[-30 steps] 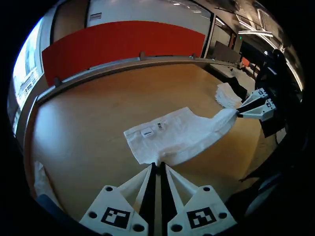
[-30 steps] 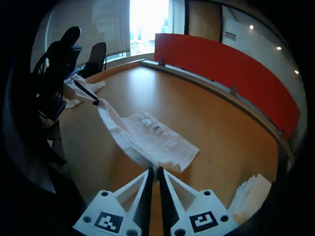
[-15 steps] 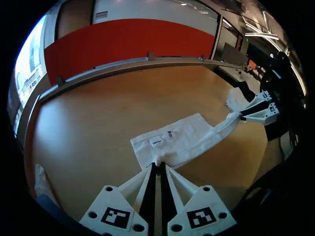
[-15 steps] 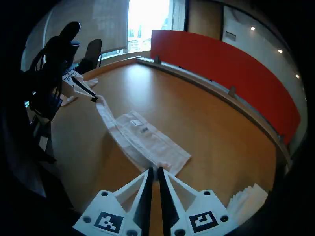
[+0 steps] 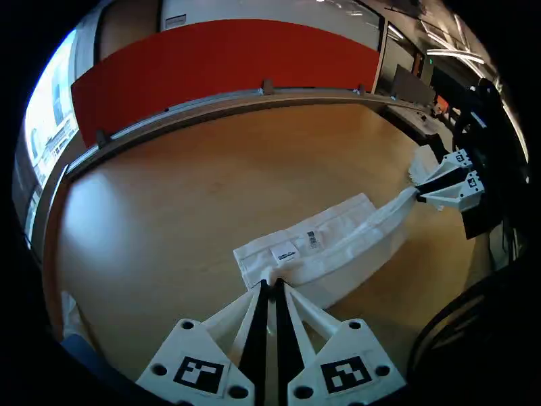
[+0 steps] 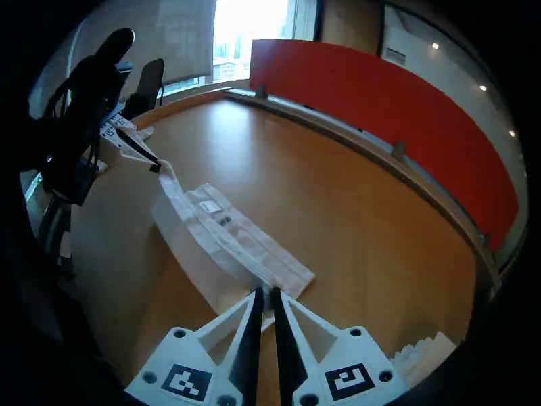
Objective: Fold towel
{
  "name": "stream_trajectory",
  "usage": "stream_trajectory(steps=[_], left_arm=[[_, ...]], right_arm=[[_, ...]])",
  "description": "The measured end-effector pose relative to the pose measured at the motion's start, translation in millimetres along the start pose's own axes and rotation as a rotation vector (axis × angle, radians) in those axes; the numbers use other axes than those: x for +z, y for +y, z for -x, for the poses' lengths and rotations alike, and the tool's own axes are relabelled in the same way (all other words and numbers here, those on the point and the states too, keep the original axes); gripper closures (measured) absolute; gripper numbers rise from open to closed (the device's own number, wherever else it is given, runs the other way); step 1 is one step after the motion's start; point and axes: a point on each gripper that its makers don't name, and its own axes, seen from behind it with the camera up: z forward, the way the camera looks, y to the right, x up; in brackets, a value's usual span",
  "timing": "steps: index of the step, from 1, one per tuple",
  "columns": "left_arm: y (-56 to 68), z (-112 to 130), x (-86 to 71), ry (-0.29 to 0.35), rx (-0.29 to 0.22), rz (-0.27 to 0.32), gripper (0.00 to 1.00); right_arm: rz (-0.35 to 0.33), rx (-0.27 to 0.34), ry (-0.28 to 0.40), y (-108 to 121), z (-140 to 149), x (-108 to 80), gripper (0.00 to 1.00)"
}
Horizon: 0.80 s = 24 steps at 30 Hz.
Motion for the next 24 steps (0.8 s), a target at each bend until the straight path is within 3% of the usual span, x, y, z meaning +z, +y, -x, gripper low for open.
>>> stream_trajectory(steps=[15,24], left_arm=[[-5.4,7.2,27.5,-0.028,0.016,-0.010,0.92],[-18.6,19.4,51.5,-0.051,0.042,-0.062,0.88]], right_arm=[[0.000,0.016,-0.023,10.9,13.1,23.0,0.89],[0.011,0.035,-0.030,18.1,22.0,43.2,0.88]])
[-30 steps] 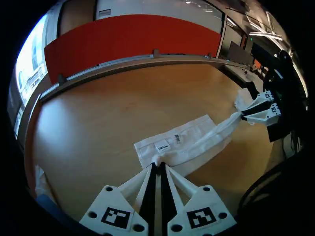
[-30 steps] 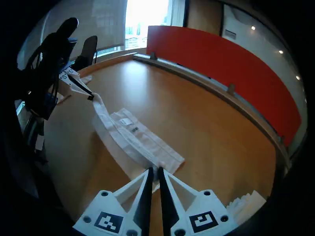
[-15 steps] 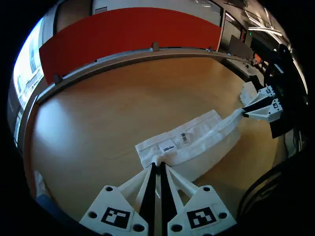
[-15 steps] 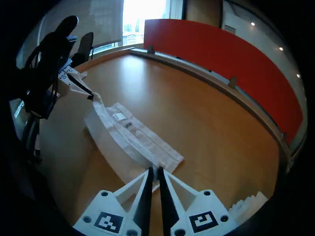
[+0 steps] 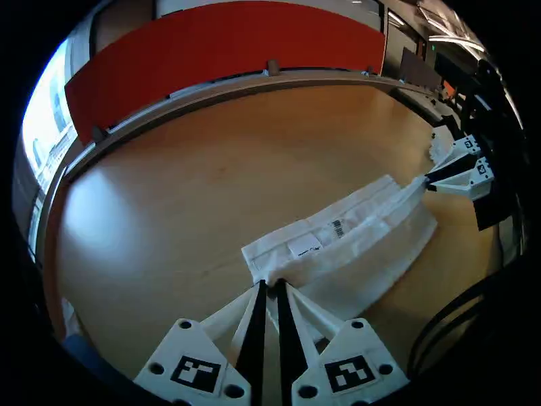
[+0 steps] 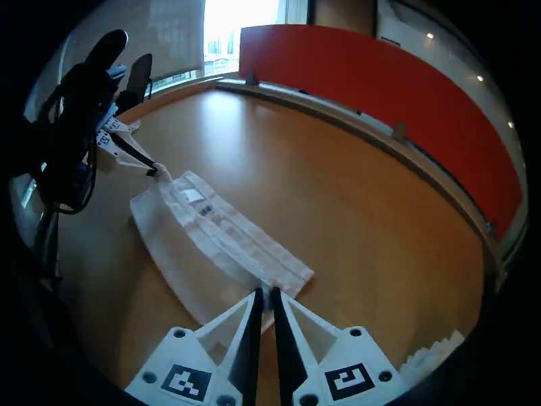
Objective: Fold towel
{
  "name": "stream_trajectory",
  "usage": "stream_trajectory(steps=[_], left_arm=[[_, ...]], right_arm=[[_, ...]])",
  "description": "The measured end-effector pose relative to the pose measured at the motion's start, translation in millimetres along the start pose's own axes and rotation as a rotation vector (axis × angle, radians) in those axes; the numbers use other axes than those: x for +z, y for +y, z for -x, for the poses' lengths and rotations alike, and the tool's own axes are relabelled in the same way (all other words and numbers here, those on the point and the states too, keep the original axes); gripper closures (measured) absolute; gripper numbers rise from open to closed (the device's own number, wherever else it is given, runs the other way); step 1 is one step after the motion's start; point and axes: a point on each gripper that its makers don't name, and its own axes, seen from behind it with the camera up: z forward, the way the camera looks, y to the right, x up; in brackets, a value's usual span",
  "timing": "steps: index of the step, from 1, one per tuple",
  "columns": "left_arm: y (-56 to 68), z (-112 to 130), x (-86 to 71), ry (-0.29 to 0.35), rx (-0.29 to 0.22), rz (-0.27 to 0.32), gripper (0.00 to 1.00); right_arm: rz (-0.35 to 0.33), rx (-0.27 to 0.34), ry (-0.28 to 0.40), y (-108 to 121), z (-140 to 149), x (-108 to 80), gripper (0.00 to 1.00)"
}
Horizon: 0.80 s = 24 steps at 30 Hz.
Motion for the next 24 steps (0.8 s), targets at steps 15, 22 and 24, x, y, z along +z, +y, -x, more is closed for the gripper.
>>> stream_trajectory(steps=[15,22,24], left_arm=[[-9.8,4.1,18.0,-0.010,-0.015,-0.029,0.78],[-16.5,0.5,23.4,-0.008,0.002,-0.048,0.72],[-17.8,-1.4,24.2,-0.006,0.007,-0.052,0.69]], right_arm=[[0.025,0.017,-0.011,8.0,5.0,19.8,0.76],[0.058,0.022,-0.017,17.4,5.2,25.8,0.63],[0.070,0.023,-0.017,20.4,4.6,26.7,0.60]])
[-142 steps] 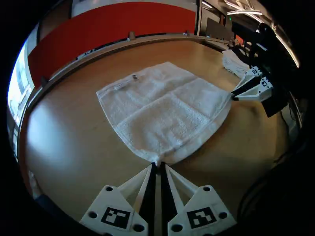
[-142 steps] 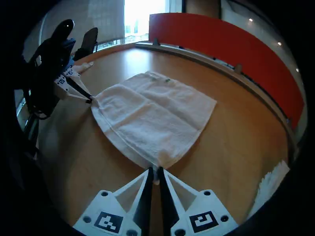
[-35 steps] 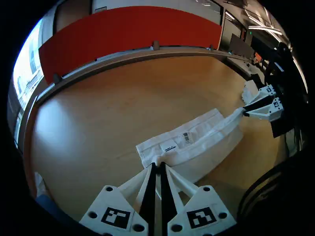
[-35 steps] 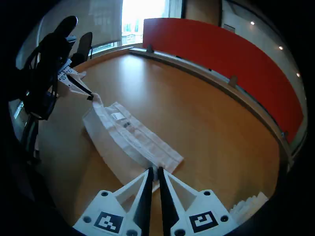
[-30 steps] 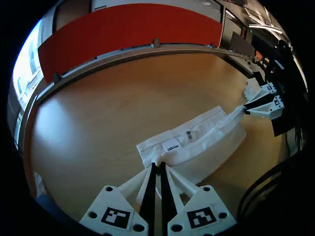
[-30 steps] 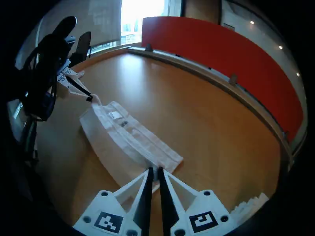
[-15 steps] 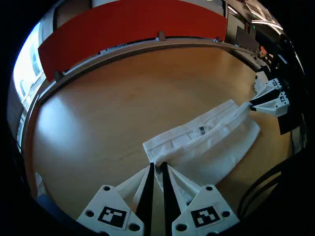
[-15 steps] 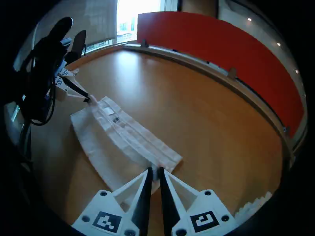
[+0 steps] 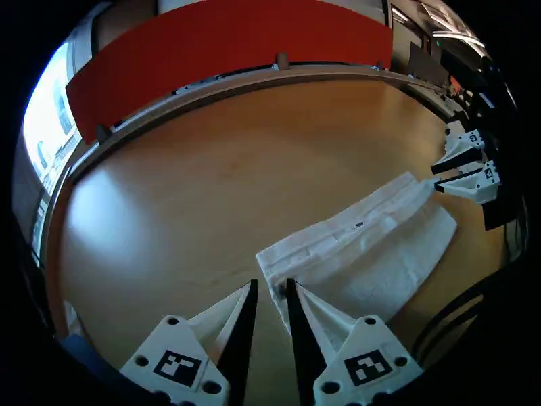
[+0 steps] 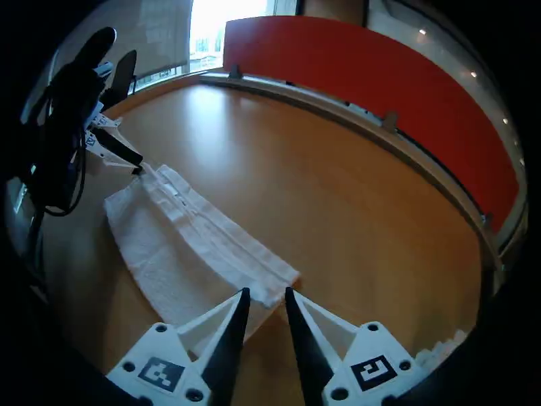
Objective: Fold towel
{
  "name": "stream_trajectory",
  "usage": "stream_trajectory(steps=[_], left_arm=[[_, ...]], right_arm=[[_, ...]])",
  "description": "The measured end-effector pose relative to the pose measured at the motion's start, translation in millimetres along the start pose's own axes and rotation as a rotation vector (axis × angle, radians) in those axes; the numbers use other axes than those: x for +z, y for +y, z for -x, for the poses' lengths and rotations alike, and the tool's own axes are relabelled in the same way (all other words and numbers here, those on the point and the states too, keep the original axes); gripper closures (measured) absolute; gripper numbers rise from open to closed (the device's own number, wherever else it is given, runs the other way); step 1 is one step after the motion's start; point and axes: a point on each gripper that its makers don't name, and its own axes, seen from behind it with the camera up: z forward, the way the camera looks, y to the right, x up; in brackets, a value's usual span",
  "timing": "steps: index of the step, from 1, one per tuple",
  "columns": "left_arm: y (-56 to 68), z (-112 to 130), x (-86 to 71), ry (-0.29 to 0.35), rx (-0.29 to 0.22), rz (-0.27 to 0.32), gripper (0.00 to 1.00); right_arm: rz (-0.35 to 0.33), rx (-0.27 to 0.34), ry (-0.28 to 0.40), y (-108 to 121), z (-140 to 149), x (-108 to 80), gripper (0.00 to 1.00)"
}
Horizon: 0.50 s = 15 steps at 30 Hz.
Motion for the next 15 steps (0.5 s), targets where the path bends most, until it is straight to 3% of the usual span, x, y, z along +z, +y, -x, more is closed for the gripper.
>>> stream_trajectory(steps=[5,8,12,15], left_arm=[[-3.5,-5.7,-0.2,0.009,0.015,-0.008,0.63],[-4.5,-8.2,-1.2,0.013,0.026,-0.008,0.53],[-4.8,-10.5,-4.6,0.019,0.038,-0.007,0.16],[-4.5,-9.6,-7.4,0.020,0.040,-0.006,0.07]], right_arm=[[0.019,0.001,0.005,6.4,-4.2,1.5,0.58],[0.029,-0.002,0.010,9.6,-6.9,1.3,0.44],[0.033,-0.005,0.013,10.7,-9.0,-0.4,0.20],[0.035,0.000,0.017,10.7,-9.9,-1.8,0.00]])
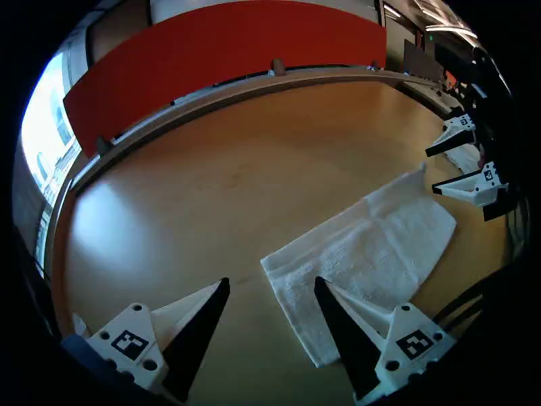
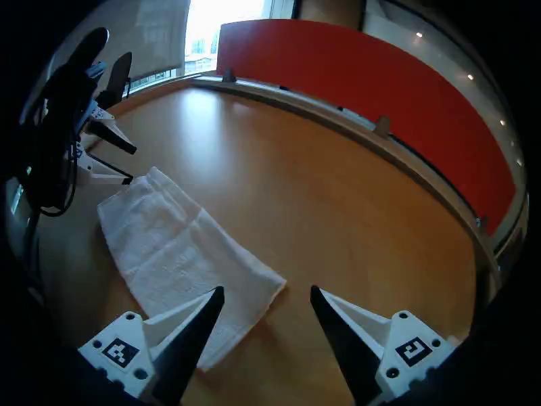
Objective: Fold towel
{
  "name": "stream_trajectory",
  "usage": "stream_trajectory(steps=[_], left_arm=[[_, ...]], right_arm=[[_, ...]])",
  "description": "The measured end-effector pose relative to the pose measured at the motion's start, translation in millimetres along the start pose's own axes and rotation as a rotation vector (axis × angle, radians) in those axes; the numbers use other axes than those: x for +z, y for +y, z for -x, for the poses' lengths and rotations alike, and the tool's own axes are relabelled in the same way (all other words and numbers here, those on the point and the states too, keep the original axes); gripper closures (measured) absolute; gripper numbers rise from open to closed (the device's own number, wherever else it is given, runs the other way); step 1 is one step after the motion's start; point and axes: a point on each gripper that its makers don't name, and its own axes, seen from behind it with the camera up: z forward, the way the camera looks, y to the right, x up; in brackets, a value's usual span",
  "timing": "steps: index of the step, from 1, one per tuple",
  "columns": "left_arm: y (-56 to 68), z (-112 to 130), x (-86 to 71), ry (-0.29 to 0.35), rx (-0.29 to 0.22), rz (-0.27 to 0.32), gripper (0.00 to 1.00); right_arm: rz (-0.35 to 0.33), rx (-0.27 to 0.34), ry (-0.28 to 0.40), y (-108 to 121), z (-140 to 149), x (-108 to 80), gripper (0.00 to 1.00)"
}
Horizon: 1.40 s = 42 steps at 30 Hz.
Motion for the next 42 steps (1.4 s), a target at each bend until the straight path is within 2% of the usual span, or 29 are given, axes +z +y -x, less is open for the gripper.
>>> stream_trajectory(steps=[1,9,23,42], left_arm=[[0.7,0.4,-0.7,0.000,0.000,0.002,0.04],[2.7,3.0,-7.1,0.003,-0.003,0.004,0.04],[8.0,3.6,-32.0,0.036,0.009,-0.007,0.04],[30.8,41.2,-64.1,0.015,-0.023,0.007,0.04]], right_arm=[[0.003,0.001,0.002,0.4,0.0,-0.6,0.00],[0.008,0.006,0.004,-1.0,3.4,-6.5,0.00],[-0.001,0.006,0.007,-15.5,13.7,-23.4,0.00],[-0.004,0.022,0.013,-39.8,30.9,-51.8,0.00]])
